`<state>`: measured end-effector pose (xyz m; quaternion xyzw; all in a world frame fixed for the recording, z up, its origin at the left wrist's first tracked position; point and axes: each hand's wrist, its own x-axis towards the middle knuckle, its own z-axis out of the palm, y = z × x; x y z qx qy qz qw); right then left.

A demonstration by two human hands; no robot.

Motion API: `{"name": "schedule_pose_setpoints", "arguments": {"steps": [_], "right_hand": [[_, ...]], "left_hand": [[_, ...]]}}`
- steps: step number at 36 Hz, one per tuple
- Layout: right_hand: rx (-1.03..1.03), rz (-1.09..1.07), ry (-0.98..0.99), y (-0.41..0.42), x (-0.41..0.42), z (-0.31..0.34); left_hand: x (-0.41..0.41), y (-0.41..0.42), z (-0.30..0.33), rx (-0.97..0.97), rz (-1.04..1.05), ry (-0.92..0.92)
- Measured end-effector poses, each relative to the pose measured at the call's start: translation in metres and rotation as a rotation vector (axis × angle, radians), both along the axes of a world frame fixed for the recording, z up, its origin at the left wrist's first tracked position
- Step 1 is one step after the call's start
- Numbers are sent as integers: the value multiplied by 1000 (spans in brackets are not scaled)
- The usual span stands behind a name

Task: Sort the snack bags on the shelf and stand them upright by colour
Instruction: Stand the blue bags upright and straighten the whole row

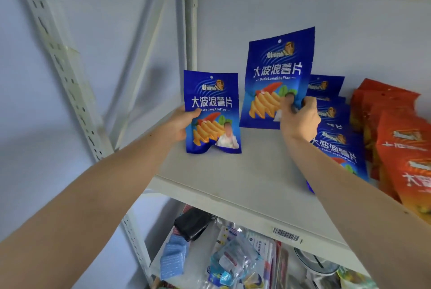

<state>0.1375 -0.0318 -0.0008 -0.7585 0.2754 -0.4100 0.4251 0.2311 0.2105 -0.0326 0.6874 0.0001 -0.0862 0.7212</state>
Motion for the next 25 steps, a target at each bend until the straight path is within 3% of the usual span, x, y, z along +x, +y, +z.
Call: {"name": "schedule_pose_setpoints", "arguments": {"steps": [4, 10, 17, 22, 25], "right_hand": [[64, 157, 35, 5, -10, -6], [67, 300, 227, 22, -26, -42], [77, 302, 294, 27, -42, -50], [-54, 228, 308, 17, -57, -32], [53, 260, 266, 6, -66, -11]], "left_hand": [[2, -23, 4, -30, 51, -47], [-4, -59, 12, -196, 56, 46], [-6, -82, 6, -168, -22, -65], [-13, -92, 13, -176, -139, -97], [-24, -99, 23, -166, -265, -63]]}}
